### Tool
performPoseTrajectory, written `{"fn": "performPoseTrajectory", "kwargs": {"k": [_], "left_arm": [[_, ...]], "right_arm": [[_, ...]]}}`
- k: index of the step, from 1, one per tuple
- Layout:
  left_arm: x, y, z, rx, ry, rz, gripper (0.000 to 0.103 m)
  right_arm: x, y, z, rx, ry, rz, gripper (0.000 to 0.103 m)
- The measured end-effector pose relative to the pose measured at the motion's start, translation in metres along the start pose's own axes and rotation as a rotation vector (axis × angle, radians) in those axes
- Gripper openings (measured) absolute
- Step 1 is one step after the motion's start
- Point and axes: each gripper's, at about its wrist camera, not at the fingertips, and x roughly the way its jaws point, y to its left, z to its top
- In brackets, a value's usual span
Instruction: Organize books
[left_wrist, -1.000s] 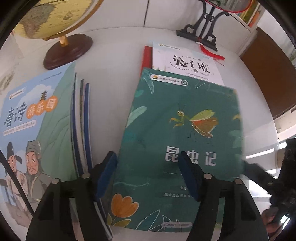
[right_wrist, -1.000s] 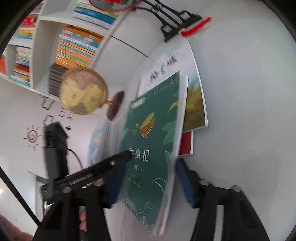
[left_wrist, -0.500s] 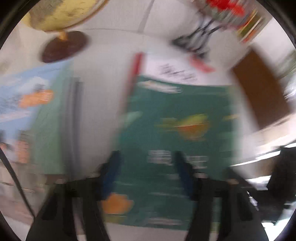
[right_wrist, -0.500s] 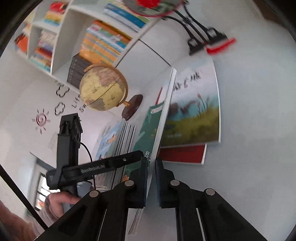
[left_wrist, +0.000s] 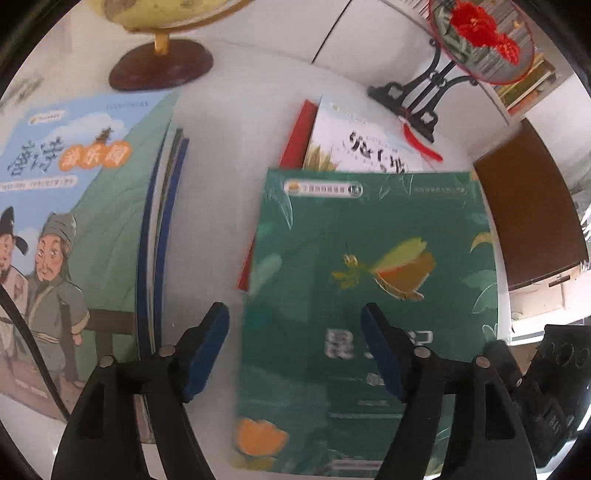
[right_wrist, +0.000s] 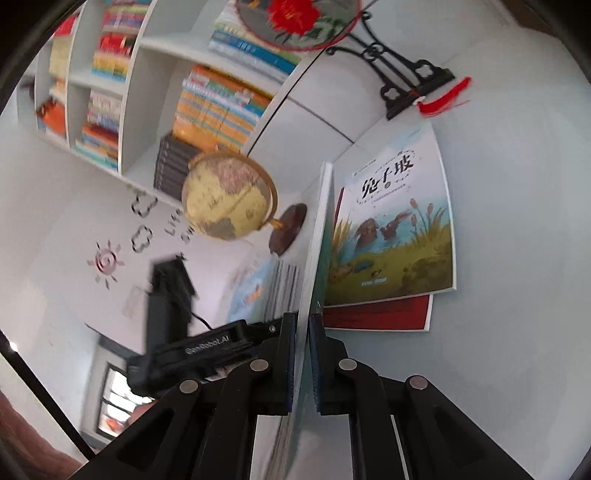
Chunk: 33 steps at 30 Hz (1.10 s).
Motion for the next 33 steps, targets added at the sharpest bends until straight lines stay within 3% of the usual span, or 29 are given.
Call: {"fn": "performPoseTrajectory", "kwargs": {"k": [1, 5, 11, 17, 22, 24, 25, 27, 31, 33], "left_arm": [[0.001, -0.001, 0.000, 0.000, 0.001, -0.017, 0.083], [0.009, -0.016, -0.003, 0.031, 0.013, 0.003, 0.086], [0.023, -0.023, -0.018, -0.002, 0.087, -0.037, 0.085], [0.025, -0.029, -0.019, -0.010, 0.031, 0.004, 0.091], [0.025, -0.026, -0.015, -0.028, 0.011, 0.000, 0.091], [0.024, -0.026, -0.015, -0.026, 0.007, -0.002, 0.091], [0.024, -0.026, -0.016, -0.023, 0.004, -0.001, 0.091], [0.023, -0.026, -0.017, -0.020, -0.002, 0.000, 0.091], [0.025, -0.027, -0.018, -0.010, -0.026, -0.062, 0.094], [0.025, -0.028, -0.017, -0.007, -0.025, -0.055, 0.093]], "right_arm": [[-0.004, -0.002, 0.001, 0.015, -0.014, 0.002, 0.007], [-0.018, -0.010, 0.006, 0.020, -0.032, -0.057, 0.005], [-0.022, -0.029, 0.008, -0.019, 0.022, -0.230, 0.005], [-0.013, -0.036, 0.014, -0.060, 0.077, -0.248, 0.005], [0.003, -0.042, 0.014, -0.106, 0.160, -0.320, 0.006], [-0.002, -0.045, 0.015, -0.104, 0.140, -0.311, 0.015], [-0.003, -0.047, 0.016, -0.100, 0.135, -0.315, 0.032], [-0.008, -0.054, 0.019, -0.083, 0.123, -0.300, 0.046], [-0.002, -0.061, 0.024, -0.046, 0.166, -0.203, 0.047], [0.007, -0.060, 0.024, -0.040, 0.197, -0.164, 0.050]]}}
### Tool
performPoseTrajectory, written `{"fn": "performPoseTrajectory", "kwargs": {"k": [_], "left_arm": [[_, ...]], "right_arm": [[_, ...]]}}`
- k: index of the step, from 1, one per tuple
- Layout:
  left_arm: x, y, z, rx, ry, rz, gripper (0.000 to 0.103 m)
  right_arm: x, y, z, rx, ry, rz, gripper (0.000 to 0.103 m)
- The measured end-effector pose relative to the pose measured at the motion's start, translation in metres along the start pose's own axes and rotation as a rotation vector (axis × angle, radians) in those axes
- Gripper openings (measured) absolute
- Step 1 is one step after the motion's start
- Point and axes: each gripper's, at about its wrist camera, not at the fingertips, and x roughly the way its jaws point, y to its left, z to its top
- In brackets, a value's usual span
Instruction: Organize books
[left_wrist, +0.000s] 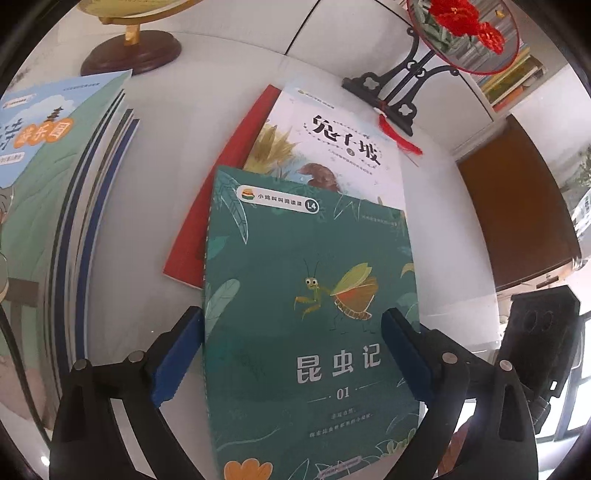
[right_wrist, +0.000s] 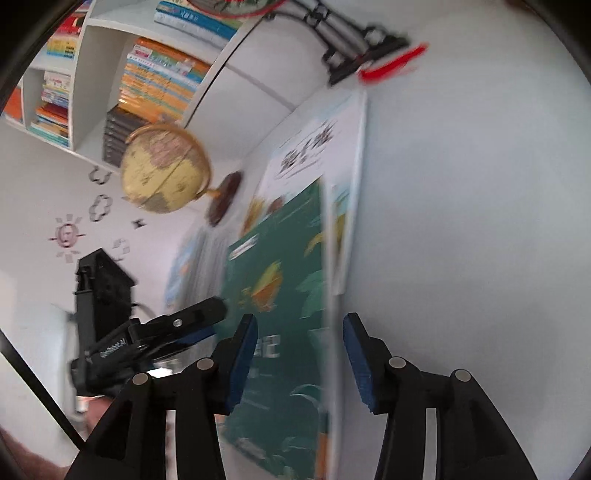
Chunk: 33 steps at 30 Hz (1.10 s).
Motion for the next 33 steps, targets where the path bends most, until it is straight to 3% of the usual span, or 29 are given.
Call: {"fn": "performPoseTrajectory", "kwargs": {"k": [3, 7, 9, 14, 19, 22, 25, 28, 30, 33], "left_arm": [[-0.007, 0.006, 0.000, -0.048, -0.017, 0.005, 0.077], [-0.029, 0.009, -0.001, -0.076, -0.071, -0.082, 0.061], [-0.034, 0.004, 0.000, -0.068, -0.076, -0.110, 0.061], [-0.036, -0.008, 0.003, -0.019, -0.088, -0.114, 0.061], [-0.035, -0.002, 0.003, -0.015, -0.106, -0.173, 0.060], [-0.019, 0.006, -0.001, -0.050, -0.051, -0.173, 0.045], [-0.020, 0.005, -0.005, -0.035, -0.050, -0.113, 0.034], [-0.020, 0.004, -0.004, -0.008, -0.019, -0.035, 0.031], [-0.027, 0.001, 0.000, 0.015, -0.022, -0.007, 0.026], [-0.049, 0.000, 0.009, 0.019, -0.049, -0.006, 0.026]], "right_arm": [[0.001, 0.001, 0.000, 0.001, 0.014, 0.006, 0.046], [-0.016, 0.002, -0.006, 0.007, -0.023, 0.054, 0.020], [-0.023, 0.007, -0.006, 0.014, -0.045, 0.115, 0.017], [-0.021, 0.028, -0.003, -0.003, -0.053, 0.161, 0.017], [-0.017, 0.036, -0.003, -0.026, -0.061, 0.056, 0.017], [-0.004, 0.022, -0.006, -0.006, -0.030, -0.046, 0.017], [-0.002, 0.003, -0.011, 0.089, -0.052, 0.029, 0.017], [-0.001, 0.000, -0.014, 0.129, -0.066, 0.081, 0.017], [-0.003, 0.007, -0.016, 0.118, -0.081, 0.138, 0.017], [-0.004, 0.027, -0.013, 0.069, -0.096, 0.146, 0.014]]}}
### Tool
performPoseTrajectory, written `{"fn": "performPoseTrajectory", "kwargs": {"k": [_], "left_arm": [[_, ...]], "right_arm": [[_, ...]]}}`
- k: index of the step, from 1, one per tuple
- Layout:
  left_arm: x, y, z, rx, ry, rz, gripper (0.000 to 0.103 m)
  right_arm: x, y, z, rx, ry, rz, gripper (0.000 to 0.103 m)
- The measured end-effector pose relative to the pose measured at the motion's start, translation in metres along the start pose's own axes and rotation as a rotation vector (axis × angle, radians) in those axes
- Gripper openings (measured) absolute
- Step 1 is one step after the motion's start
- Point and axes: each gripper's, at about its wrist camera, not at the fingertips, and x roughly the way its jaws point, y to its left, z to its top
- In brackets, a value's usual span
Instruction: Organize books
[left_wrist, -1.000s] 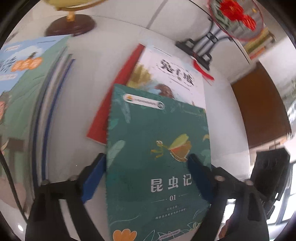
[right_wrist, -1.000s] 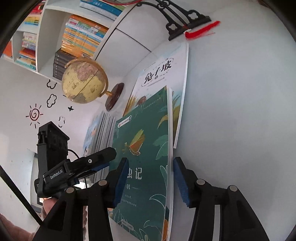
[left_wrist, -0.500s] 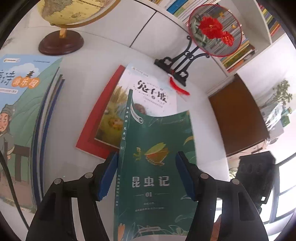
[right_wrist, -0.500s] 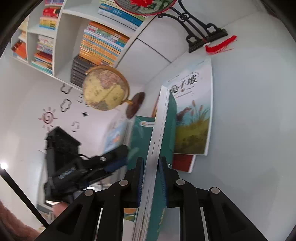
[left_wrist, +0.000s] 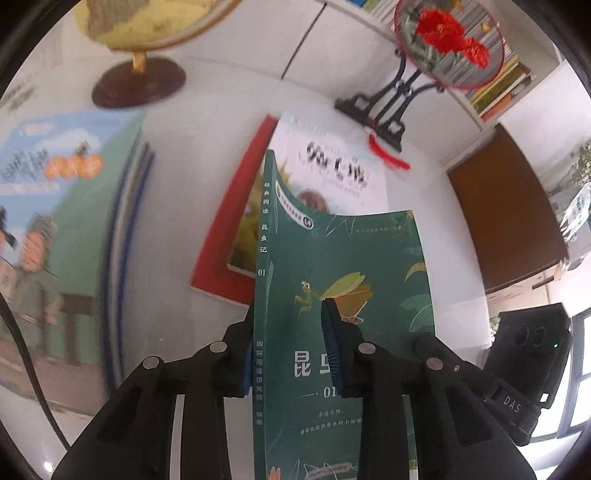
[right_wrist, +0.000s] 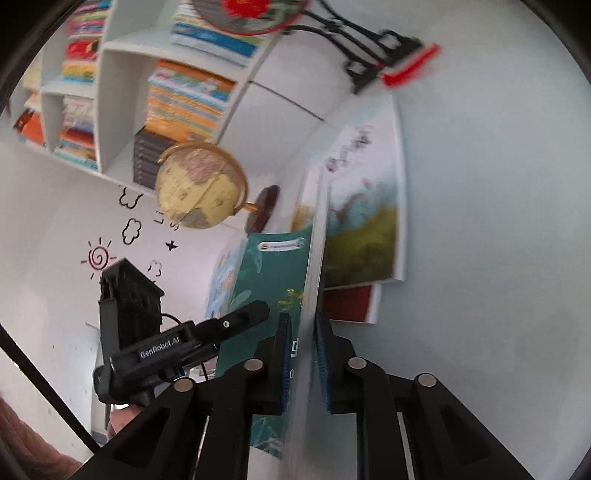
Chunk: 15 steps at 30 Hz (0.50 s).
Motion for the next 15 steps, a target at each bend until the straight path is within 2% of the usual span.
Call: {"fn": "performPoseTrajectory", "kwargs": {"k": [4, 8, 15], "left_arm": [[-0.029, -0.001, 0.018, 0.012, -0.032, -0.009, 0.026], [-0.056, 0.005, 0.036, 0.027, -0.074, 0.024, 0.026], [-0.093, 0.051, 0.058, 0.004, -0.129, 0.099, 0.026]], "right_arm": [[-0.002, 0.018, 0.009, 0.019, -0.037, 0.063, 0.014], [0.003, 0.046, 0.023, -0.013, -0.059, 0.100, 0.014], [0.043, 0.099, 0.034, -0.091, -0.027, 0.159, 0.014]]}}
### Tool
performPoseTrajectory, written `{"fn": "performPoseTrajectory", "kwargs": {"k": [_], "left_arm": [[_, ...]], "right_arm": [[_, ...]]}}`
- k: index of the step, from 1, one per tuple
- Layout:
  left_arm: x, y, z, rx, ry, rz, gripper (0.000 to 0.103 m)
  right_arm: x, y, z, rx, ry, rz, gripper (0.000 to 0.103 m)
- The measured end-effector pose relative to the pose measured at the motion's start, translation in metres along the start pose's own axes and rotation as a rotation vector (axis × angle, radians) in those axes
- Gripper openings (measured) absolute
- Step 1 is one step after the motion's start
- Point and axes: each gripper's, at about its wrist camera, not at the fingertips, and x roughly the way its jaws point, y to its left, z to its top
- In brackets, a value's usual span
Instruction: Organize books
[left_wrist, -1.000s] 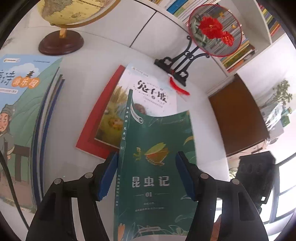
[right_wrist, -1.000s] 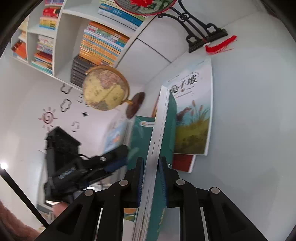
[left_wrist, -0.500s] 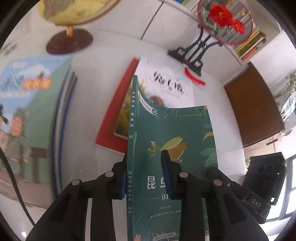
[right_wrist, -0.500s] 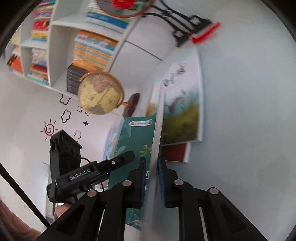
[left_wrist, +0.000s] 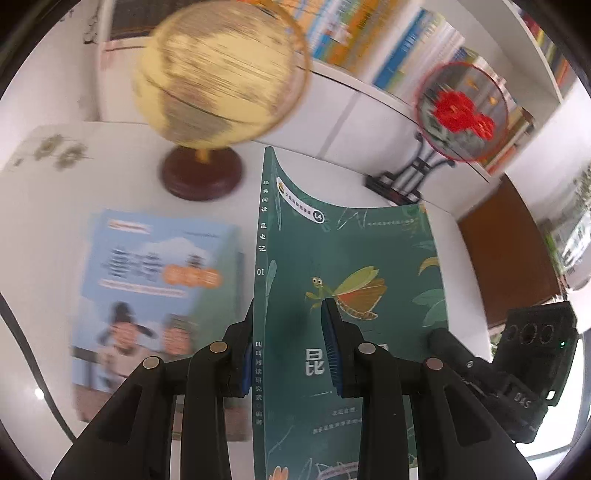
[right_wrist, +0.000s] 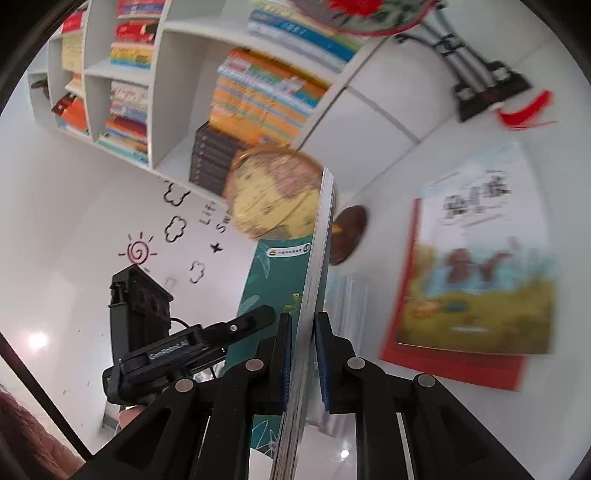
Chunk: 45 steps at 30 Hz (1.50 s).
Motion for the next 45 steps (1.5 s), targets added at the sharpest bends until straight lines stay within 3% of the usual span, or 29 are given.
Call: {"fn": "performPoseTrajectory", "kwargs": {"k": [8, 15, 24, 29, 32, 33, 34, 35, 36, 37, 39, 42, 45], "left_arm": [[-0.016, 0.061, 0.007, -0.021, -0.021, 0.080, 0.027], [-0.009, 0.098, 0.005, -0.047, 0.004, 0.097, 0.027], [0.011, 0.118, 0.000, -0.066, 0.049, 0.094, 0.027], [0.021, 0.124, -0.002, -0.059, 0.077, 0.125, 0.037], [0.029, 0.126, -0.005, -0.025, 0.098, 0.235, 0.040], [0.030, 0.126, -0.005, -0.014, 0.093, 0.237, 0.041], [0.029, 0.126, -0.006, -0.006, 0.086, 0.233, 0.049], [0.028, 0.126, -0.006, -0.006, 0.087, 0.240, 0.066], [0.027, 0.126, -0.006, -0.009, 0.081, 0.254, 0.074], [0.025, 0.127, -0.005, -0.008, 0.067, 0.265, 0.080], [0.020, 0.126, -0.005, 0.000, 0.042, 0.286, 0.081], [0.019, 0.126, -0.004, -0.005, 0.045, 0.297, 0.081], [0.018, 0.123, -0.003, -0.010, 0.045, 0.286, 0.081]], "right_arm": [[0.065, 0.028, -0.009, -0.043, 0.062, 0.029, 0.014], [0.111, 0.025, -0.028, 0.000, 0.109, 0.035, 0.014], [0.126, 0.005, -0.037, 0.038, 0.133, 0.007, 0.014], [0.133, -0.004, -0.041, 0.063, 0.130, -0.013, 0.014], [0.136, -0.006, -0.043, 0.062, 0.118, -0.052, 0.014], [0.137, -0.007, -0.044, 0.056, 0.120, -0.076, 0.016], [0.137, -0.007, -0.045, 0.049, 0.116, -0.099, 0.019], [0.138, -0.007, -0.045, 0.048, 0.118, -0.118, 0.021], [0.138, -0.008, -0.046, 0.052, 0.124, -0.138, 0.029], [0.139, -0.009, -0.046, 0.056, 0.130, -0.147, 0.049], [0.137, -0.009, -0.046, 0.056, 0.124, -0.164, 0.067], [0.129, -0.007, -0.043, 0.067, 0.071, -0.173, 0.077], [0.123, -0.009, -0.040, 0.086, 0.062, -0.161, 0.079]]}}
